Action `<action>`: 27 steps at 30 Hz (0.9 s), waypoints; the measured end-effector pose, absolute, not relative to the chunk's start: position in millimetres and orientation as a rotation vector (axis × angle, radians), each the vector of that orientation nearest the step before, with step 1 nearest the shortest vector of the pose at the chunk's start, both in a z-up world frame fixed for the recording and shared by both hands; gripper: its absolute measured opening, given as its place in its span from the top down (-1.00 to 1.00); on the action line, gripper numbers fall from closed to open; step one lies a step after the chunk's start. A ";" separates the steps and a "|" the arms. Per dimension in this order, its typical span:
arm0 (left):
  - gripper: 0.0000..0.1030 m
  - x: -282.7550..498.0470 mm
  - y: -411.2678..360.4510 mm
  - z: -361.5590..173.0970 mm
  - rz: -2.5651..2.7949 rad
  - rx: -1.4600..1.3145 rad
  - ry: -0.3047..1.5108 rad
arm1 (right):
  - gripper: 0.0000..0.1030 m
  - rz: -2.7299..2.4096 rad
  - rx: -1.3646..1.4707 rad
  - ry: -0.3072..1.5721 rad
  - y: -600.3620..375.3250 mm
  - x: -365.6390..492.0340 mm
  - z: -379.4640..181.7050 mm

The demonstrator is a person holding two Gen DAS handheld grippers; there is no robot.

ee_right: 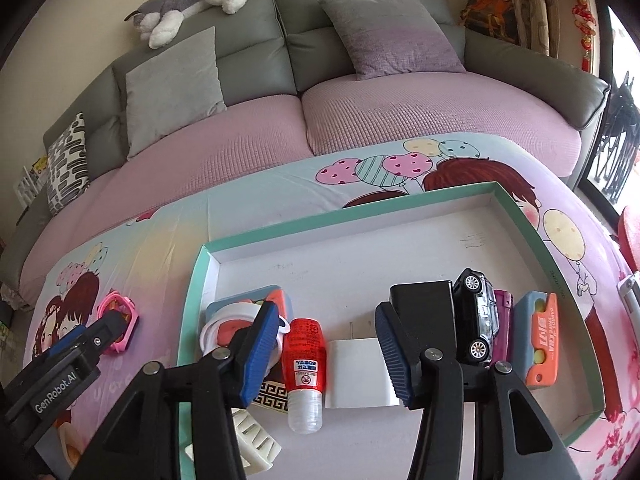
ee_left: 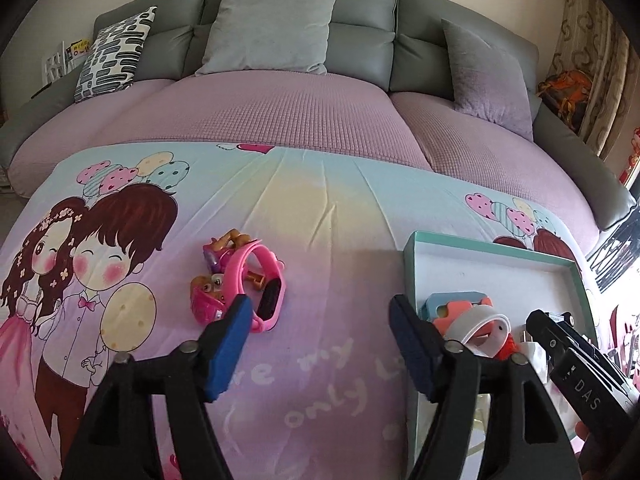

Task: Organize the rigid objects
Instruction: 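Move both grippers back toward the pink watch and toy figure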

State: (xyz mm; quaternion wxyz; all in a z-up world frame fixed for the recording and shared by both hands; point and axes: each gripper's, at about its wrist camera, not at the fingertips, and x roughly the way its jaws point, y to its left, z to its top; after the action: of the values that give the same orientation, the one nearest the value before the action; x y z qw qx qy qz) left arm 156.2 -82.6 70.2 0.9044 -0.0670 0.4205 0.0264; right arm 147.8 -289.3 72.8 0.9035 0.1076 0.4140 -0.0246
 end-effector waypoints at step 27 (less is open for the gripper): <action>-0.97 143.9 -14.3 68.9 0.379 -0.233 0.794 | -1.00 0.016 0.200 0.766 -259.2 146.3 79.1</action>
State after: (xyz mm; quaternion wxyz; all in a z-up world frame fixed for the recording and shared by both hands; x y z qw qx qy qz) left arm 143.9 -14.3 68.9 0.8982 -0.1124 0.3834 0.1831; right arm 146.3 -259.2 79.0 0.9226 0.0976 0.3732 0.0077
